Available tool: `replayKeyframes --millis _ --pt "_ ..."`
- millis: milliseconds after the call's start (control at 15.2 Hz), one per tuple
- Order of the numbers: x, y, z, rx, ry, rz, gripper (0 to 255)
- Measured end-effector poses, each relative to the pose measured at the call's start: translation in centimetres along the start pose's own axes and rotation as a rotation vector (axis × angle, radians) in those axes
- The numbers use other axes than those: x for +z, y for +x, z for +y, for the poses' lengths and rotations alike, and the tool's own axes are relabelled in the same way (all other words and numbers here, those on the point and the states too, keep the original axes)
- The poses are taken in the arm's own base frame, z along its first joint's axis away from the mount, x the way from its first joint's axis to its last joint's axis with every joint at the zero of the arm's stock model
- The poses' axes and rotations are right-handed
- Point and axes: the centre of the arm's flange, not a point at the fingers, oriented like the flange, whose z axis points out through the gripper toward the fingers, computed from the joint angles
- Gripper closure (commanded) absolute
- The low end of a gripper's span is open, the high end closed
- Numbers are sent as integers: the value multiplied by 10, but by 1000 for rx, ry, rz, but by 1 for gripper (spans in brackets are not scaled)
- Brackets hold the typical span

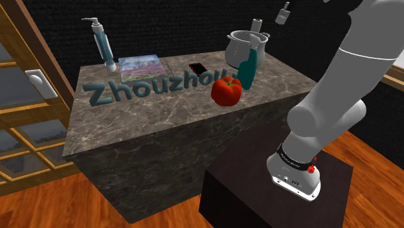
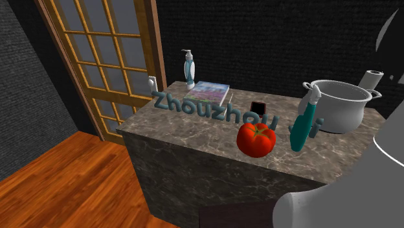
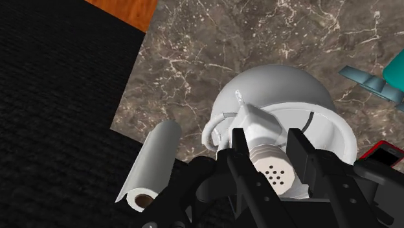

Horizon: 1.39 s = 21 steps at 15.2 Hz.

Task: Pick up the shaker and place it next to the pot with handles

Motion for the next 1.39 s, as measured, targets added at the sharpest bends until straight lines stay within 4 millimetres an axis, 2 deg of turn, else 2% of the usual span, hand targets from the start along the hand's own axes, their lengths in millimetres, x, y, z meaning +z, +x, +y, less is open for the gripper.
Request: replayKeyframes --millis 198,264,1386 --pt "3 -16 44 -1 0 -1 255" --pt "3 -17 49 -1 1 -1 255" --pt "89 -32 52 -4 1 0 255"
